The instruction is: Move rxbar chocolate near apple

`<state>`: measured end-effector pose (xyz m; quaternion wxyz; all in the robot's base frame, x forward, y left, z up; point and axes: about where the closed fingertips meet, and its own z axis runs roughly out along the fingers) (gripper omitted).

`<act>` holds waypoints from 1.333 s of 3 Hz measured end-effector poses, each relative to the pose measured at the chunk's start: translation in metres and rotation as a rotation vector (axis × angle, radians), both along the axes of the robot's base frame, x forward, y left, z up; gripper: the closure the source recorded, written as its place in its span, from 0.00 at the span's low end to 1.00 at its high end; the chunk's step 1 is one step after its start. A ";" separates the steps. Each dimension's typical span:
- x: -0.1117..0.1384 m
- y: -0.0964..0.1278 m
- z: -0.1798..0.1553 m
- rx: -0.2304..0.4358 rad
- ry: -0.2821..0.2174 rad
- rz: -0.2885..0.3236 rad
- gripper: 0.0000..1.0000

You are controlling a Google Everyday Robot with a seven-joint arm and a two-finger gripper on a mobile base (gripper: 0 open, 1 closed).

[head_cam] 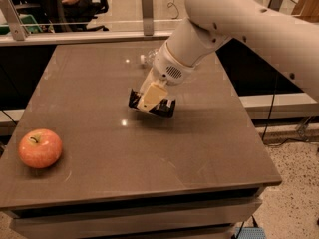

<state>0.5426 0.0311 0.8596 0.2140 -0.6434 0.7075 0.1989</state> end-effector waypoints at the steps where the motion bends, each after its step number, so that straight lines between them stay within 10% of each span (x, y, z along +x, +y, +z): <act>1: -0.009 0.031 -0.002 0.046 0.022 0.051 1.00; 4: -0.077 0.138 -0.007 0.189 0.119 0.267 1.00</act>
Offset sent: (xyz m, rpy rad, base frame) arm -0.0564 0.1336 -0.0039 0.1935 0.1000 0.2430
